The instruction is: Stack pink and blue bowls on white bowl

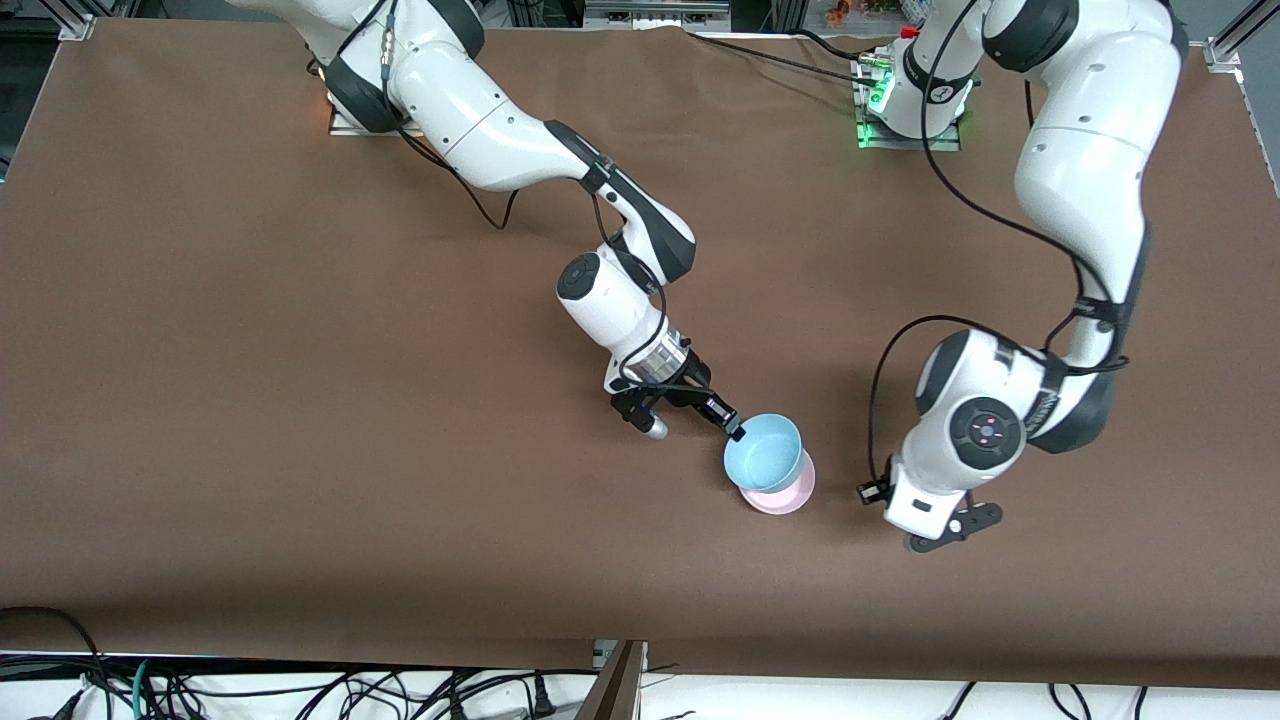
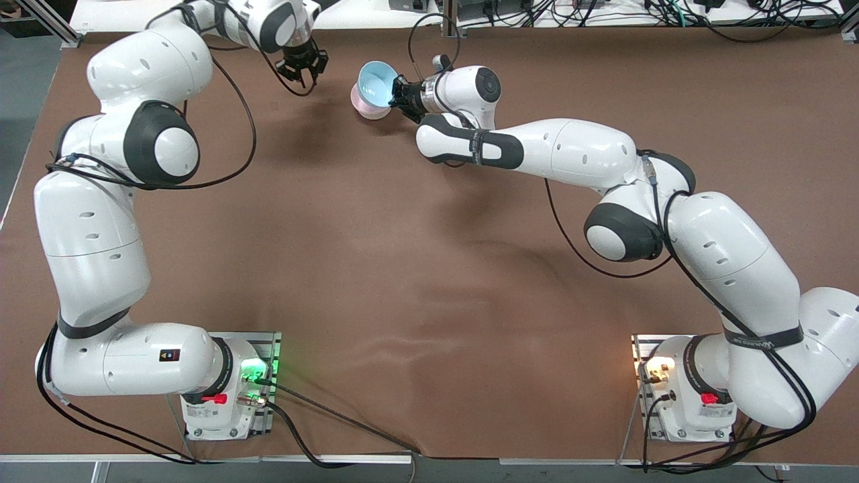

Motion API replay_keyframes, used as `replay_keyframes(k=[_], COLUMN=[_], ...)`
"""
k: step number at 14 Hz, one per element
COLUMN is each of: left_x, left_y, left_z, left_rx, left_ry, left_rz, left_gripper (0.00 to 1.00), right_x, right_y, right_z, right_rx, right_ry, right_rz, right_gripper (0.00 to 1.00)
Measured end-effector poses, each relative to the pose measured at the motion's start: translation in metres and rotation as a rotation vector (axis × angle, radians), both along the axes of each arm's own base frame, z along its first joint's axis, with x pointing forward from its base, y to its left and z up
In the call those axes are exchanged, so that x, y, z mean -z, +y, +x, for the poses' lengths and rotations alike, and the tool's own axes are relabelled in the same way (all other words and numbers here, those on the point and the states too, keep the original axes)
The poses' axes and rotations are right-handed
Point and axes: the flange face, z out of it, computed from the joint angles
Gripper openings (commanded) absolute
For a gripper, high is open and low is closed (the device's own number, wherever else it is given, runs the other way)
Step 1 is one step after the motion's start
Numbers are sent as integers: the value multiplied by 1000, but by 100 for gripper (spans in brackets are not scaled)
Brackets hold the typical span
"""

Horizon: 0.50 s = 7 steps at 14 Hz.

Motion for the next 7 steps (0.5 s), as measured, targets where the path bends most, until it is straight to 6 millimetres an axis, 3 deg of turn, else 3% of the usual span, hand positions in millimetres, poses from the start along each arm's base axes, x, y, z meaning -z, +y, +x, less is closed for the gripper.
replay_keyframes(k=[7], left_x=[-91], left_y=[25], left_z=[-12], left_rx=[74], left_ry=[59], left_rz=[12], left_gripper=[36], right_x=[0], right_y=[0], right_z=[0], right_rx=[0], right_ry=[0], right_rz=[0], right_gripper=[1])
